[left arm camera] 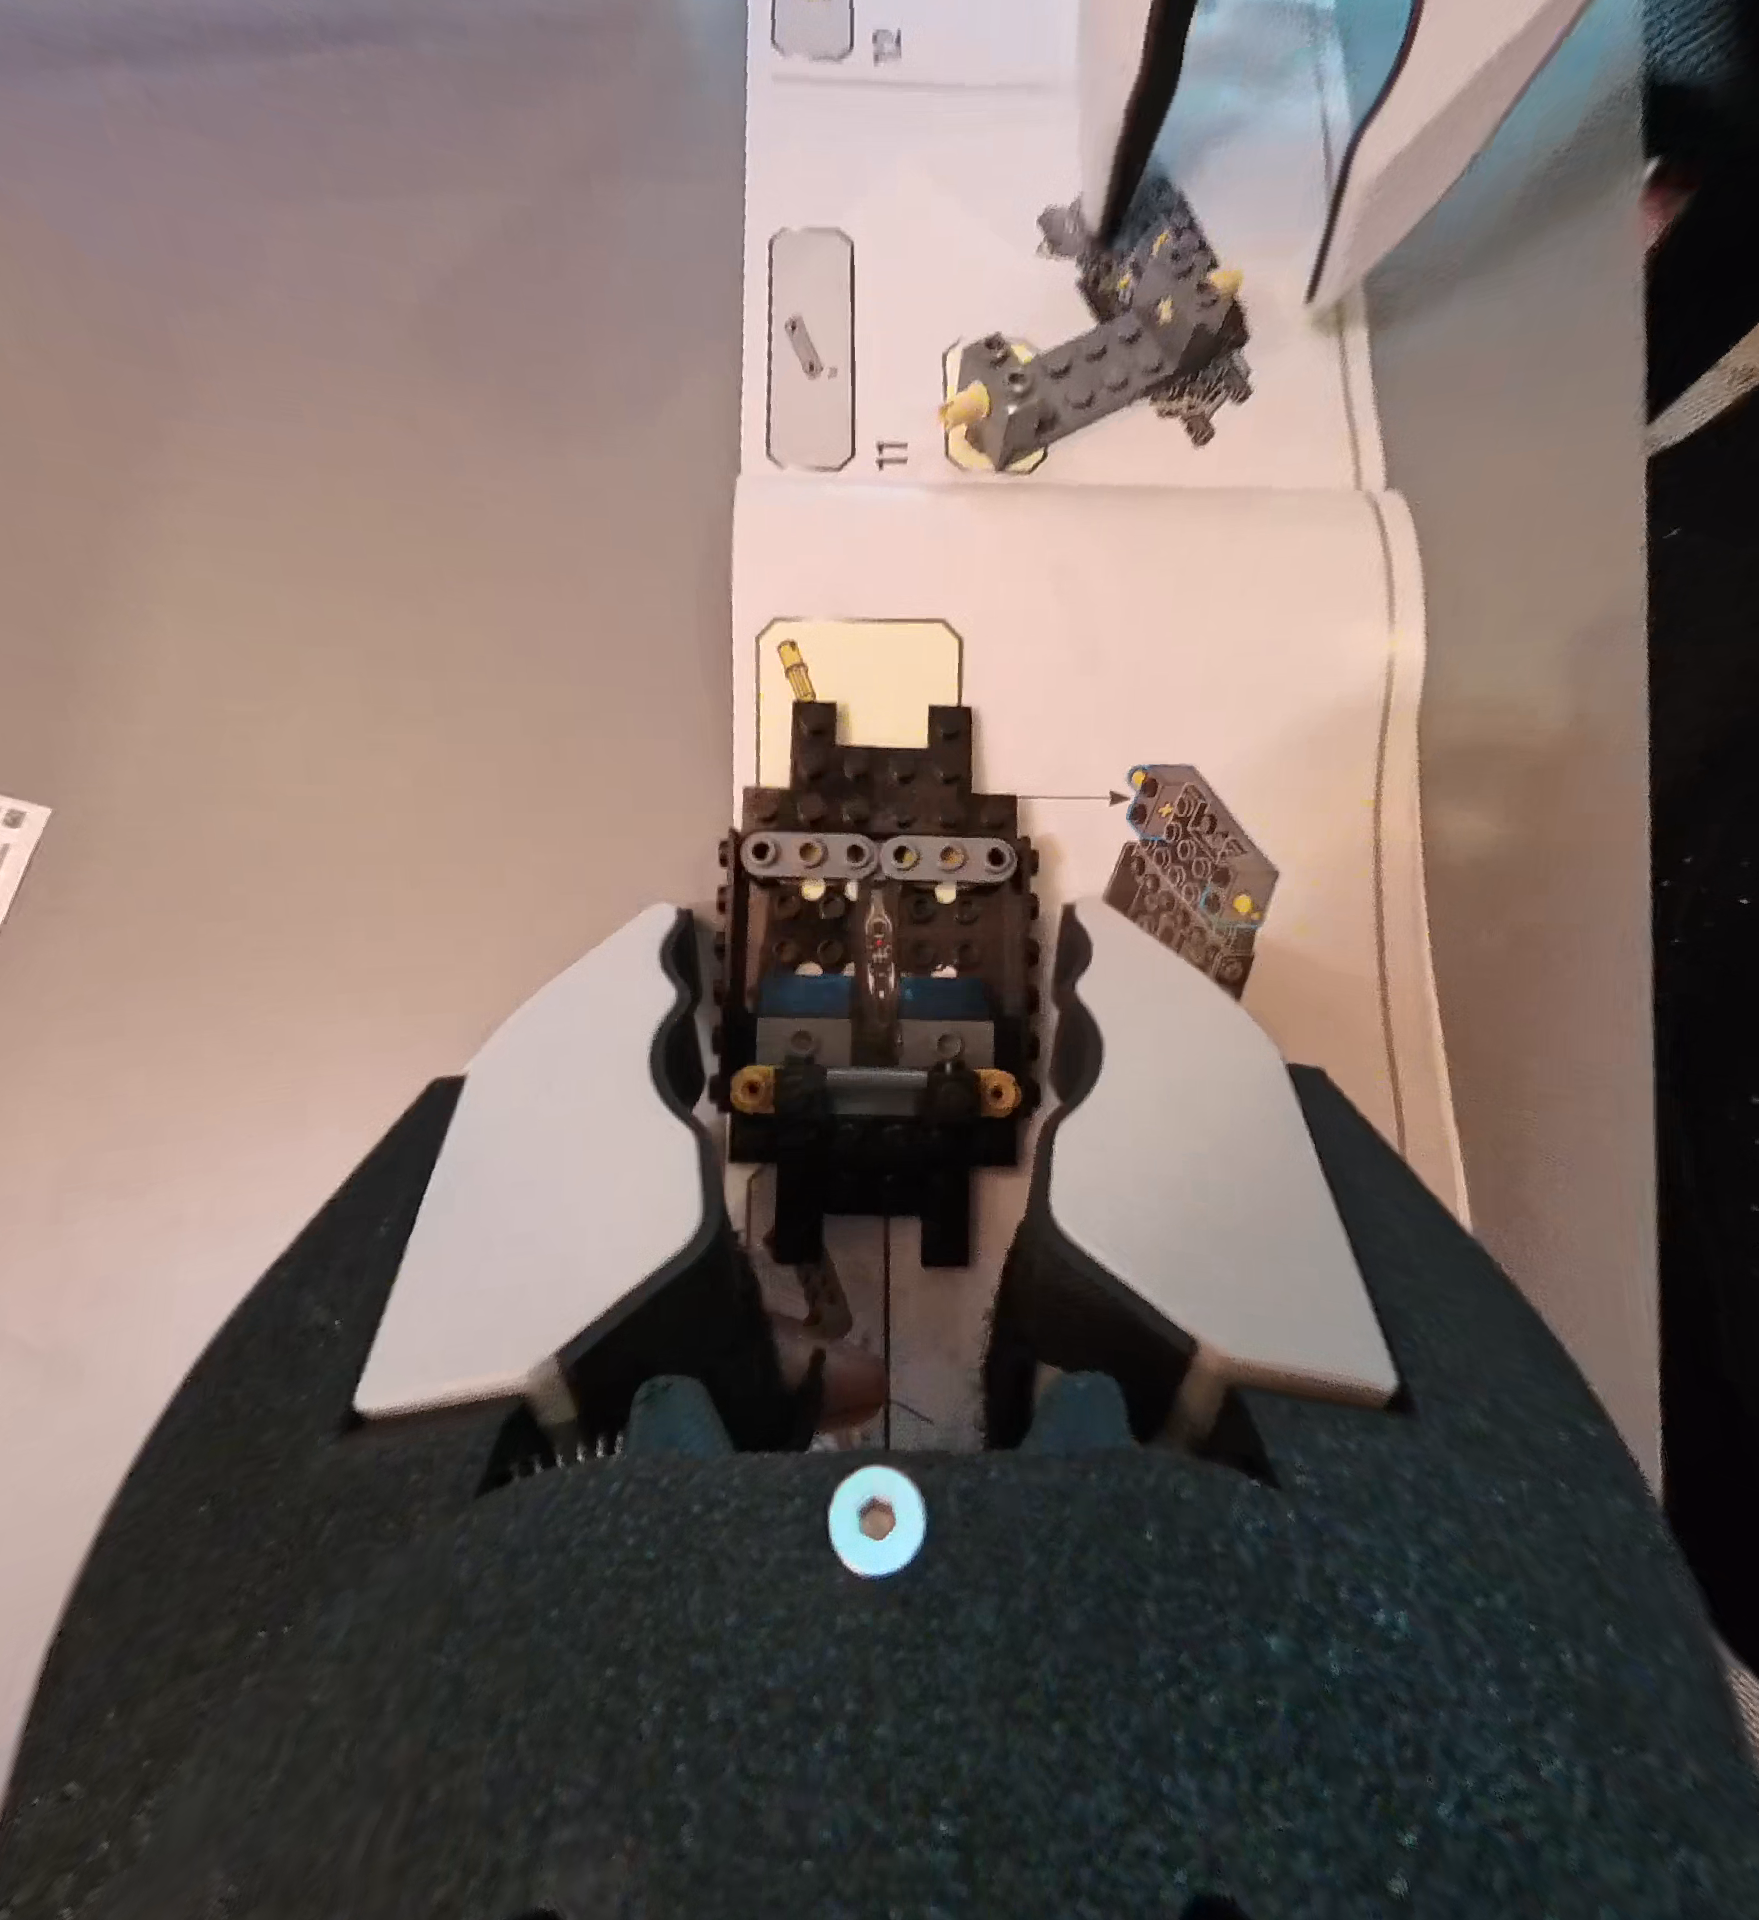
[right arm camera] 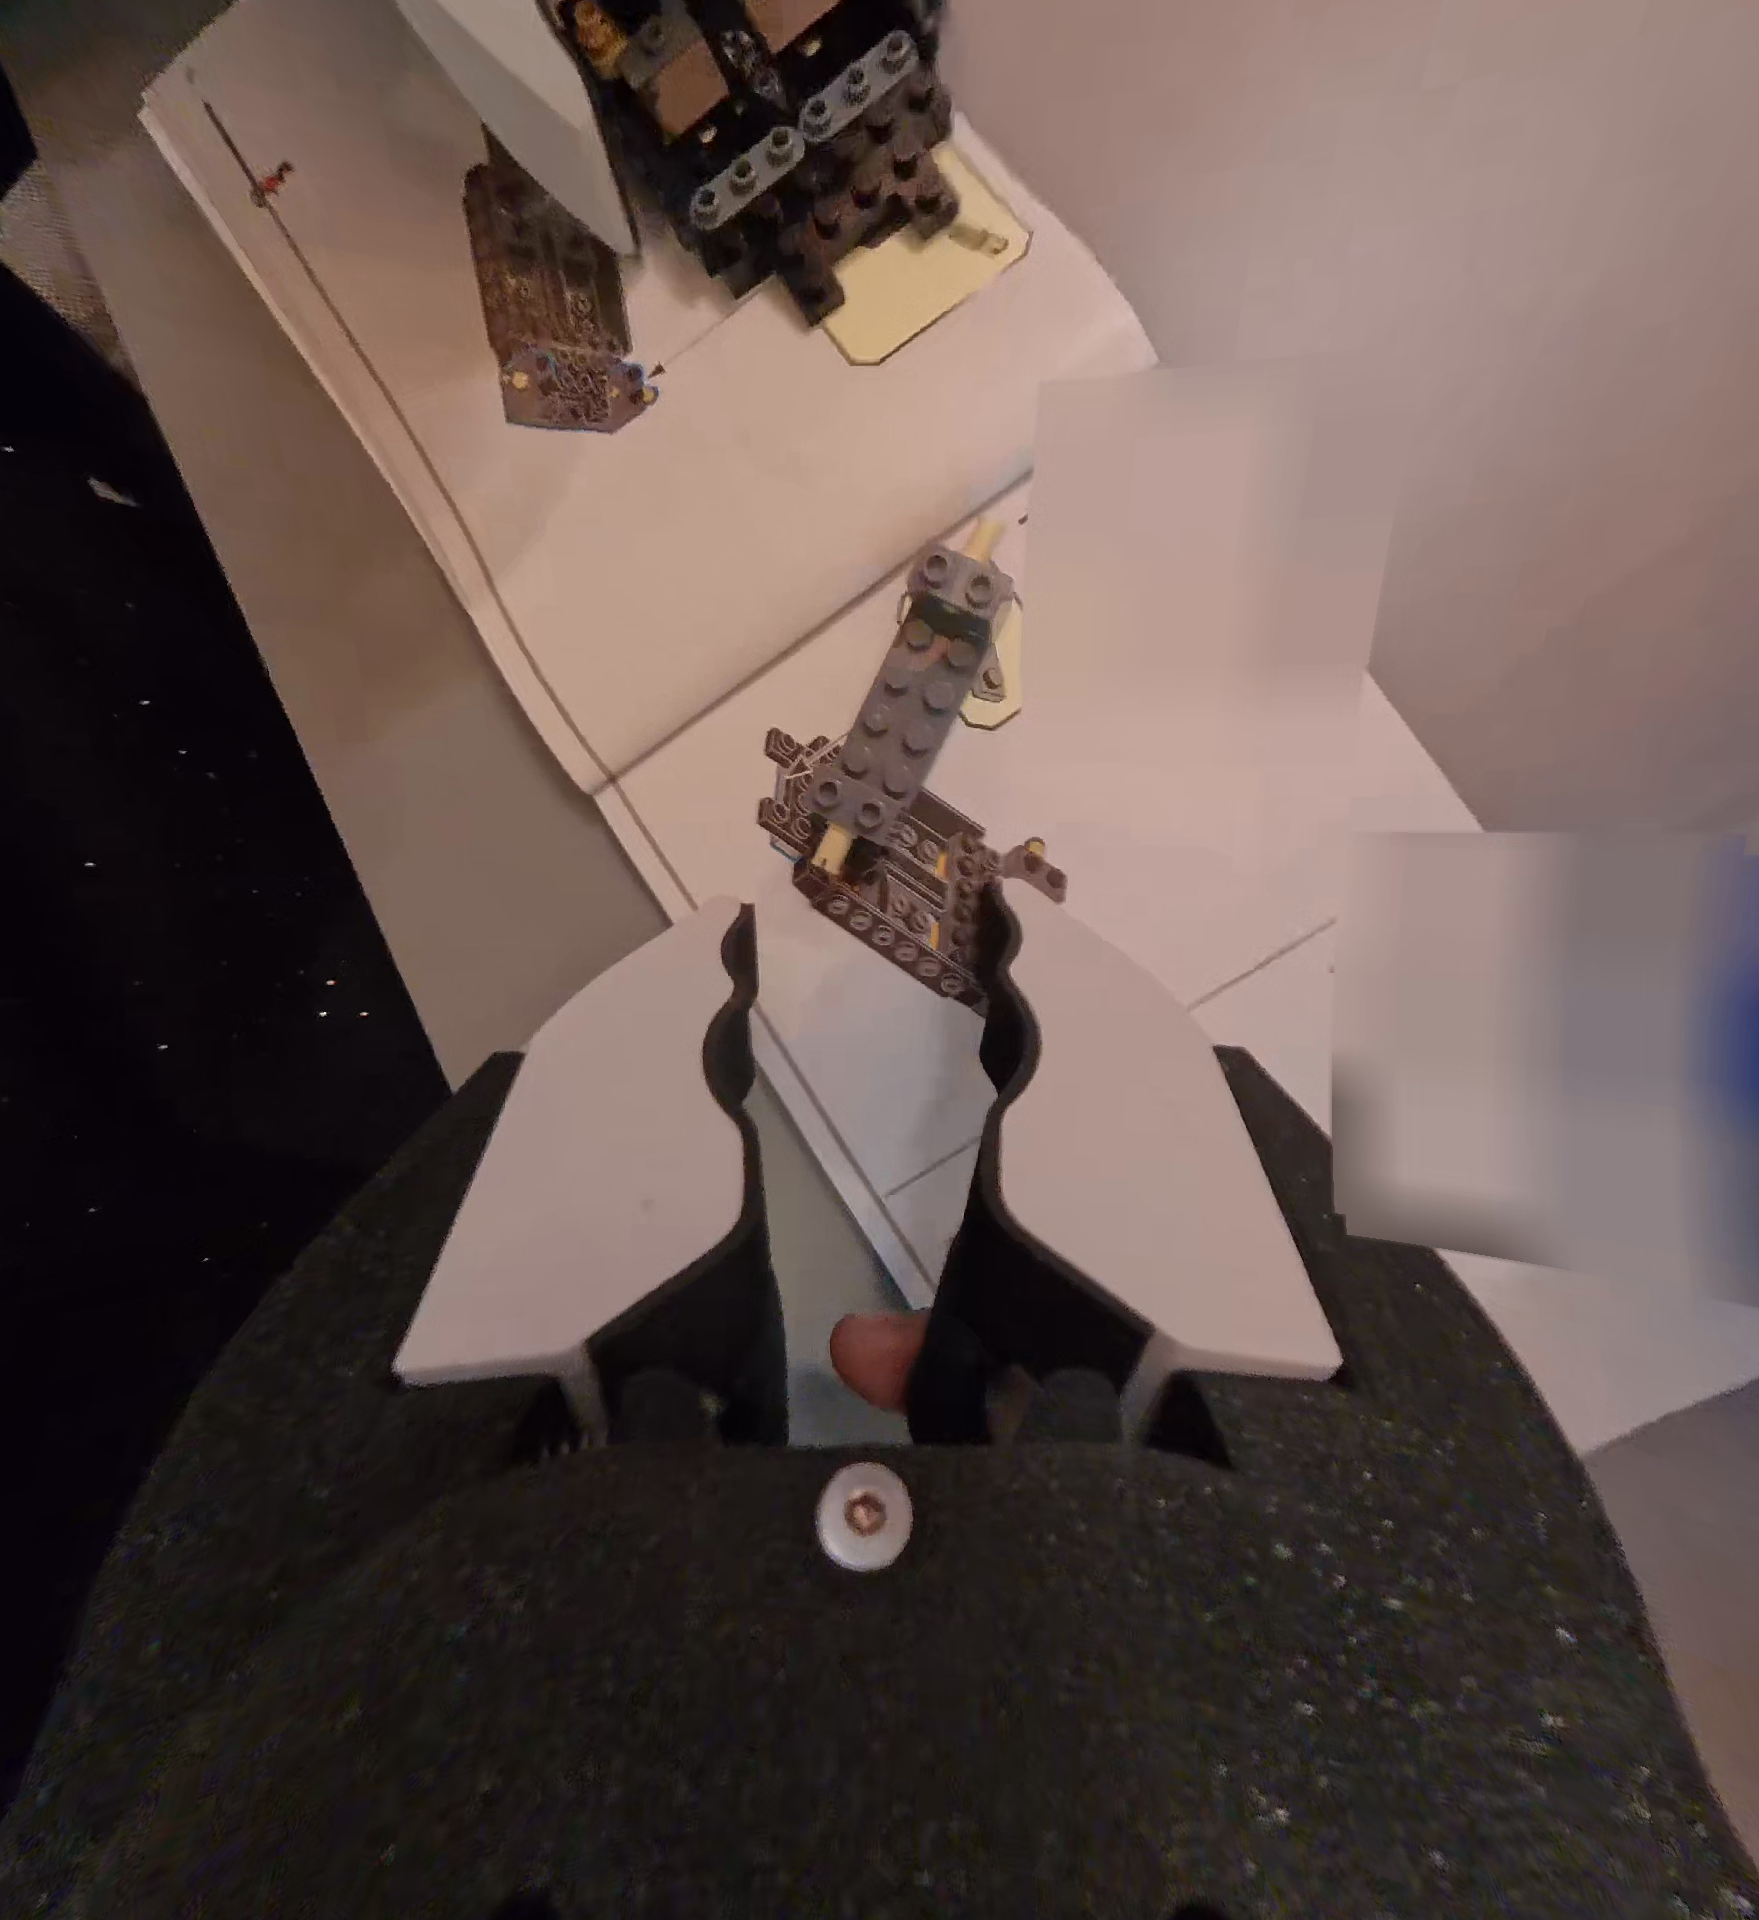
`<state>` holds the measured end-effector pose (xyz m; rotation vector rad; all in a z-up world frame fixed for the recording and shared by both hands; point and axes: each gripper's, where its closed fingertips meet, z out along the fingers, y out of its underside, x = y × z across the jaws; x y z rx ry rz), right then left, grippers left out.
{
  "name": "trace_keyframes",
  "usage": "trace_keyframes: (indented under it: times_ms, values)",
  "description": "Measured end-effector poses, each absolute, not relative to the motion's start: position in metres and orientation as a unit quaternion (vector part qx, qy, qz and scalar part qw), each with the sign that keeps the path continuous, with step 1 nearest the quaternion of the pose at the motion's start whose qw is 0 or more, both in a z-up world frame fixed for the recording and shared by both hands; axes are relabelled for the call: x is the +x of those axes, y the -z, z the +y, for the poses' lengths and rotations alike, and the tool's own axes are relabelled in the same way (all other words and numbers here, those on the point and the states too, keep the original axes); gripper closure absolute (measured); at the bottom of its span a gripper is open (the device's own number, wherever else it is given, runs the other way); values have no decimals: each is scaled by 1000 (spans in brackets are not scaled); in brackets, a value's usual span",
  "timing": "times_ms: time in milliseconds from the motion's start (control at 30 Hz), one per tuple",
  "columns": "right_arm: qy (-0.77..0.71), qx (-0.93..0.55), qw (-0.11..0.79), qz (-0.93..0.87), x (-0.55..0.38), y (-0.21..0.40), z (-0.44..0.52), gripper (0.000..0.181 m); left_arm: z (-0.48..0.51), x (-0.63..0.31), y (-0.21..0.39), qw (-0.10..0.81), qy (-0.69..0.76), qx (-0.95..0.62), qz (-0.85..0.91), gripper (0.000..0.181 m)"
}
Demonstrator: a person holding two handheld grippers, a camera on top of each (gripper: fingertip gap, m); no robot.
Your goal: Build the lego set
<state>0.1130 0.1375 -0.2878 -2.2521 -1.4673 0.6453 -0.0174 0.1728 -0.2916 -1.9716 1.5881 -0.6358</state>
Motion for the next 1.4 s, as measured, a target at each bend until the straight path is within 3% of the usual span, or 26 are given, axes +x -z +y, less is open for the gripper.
trace_keyframes:
  times_ms: [33, 600, 1033, 1167, 1300, 1400]
  values:
    - [-241, -795, 191, -523, 109, 286, 136, 141, 174, -17, 292, 266, 235, -727, 588, 119]
    - [-238, -749, 204, -584, 114, 276, 124, 130, 172, -17, 278, 295, 258, -706, 590, 123]
    - [-260, -727, 197, -605, 90, 284, 115, 133, 168, -19, 277, 300, 251, -698, 600, 122]
    - [-226, -708, 210, -636, 100, 280, 118, 122, 169, -23, 275, 308, 251, -695, 599, 123]
    - [-193, -706, 253, -633, 115, 274, 142, 93, 167, -27, 271, 311, 252, -688, 605, 123]
    - [-179, -682, 251, -664, 117, 277, 152, 90, 165, -27, 270, 314, 254, -681, 611, 123]
